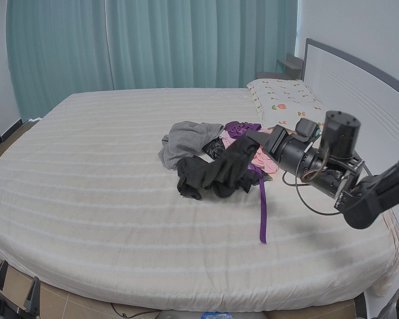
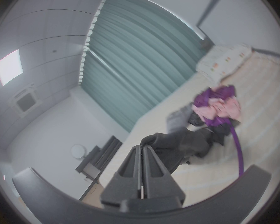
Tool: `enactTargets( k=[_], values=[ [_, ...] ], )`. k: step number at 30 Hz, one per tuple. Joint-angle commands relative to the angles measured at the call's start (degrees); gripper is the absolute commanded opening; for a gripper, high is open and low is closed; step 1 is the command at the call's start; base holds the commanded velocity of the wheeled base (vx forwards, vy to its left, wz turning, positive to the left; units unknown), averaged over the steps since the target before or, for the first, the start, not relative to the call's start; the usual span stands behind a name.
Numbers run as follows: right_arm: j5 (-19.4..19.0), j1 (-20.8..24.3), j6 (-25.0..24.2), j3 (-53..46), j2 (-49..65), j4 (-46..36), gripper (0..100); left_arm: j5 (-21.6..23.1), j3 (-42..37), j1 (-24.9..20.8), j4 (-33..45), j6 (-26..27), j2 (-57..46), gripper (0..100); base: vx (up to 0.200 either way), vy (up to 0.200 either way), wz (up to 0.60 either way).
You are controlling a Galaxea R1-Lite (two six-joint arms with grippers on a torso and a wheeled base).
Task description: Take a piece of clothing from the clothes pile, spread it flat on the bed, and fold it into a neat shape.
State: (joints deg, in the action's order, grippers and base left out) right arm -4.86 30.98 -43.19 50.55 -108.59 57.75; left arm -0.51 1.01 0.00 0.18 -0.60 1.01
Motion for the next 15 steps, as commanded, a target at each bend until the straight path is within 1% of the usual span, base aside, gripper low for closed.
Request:
enactTargets(
  k=[1,3,6,9,12,15],
  values=[
    [-0.8,6.2,5.7,-2.8,12.5,2.8,0,0.0,-1.0,0.0,0.0,0.0,-0.7,100,0.000,0.000,0.00],
    [-1.0,6.6,8.1,-2.7,12.4,3.3,0,0.1,-1.0,0.0,0.0,0.0,-0.7,100,0.000,0.000,0.00],
    [-1.0,7.9,10.0,-3.2,11.9,4.8,0,0.2,-1.0,0.0,0.0,-0.1,-0.7,100,0.000,0.000,0.00],
    [-1.1,8.3,10.1,-3.5,11.8,5.8,0,0.5,-1.0,0.0,-0.1,0.2,-0.7,100,0.000,0.000,0.00],
    [-0.9,8.9,10.1,-3.5,12.0,6.1,0,1.6,-1.0,-0.1,-0.3,2.9,-0.7,100,0.000,0.000,0.00],
    [-0.6,9.1,10.1,-3.4,12.8,6.1,0,2.8,-1.0,-0.1,-0.4,2.8,-1.0,100,0.000,0.000,0.00]
  ],
)
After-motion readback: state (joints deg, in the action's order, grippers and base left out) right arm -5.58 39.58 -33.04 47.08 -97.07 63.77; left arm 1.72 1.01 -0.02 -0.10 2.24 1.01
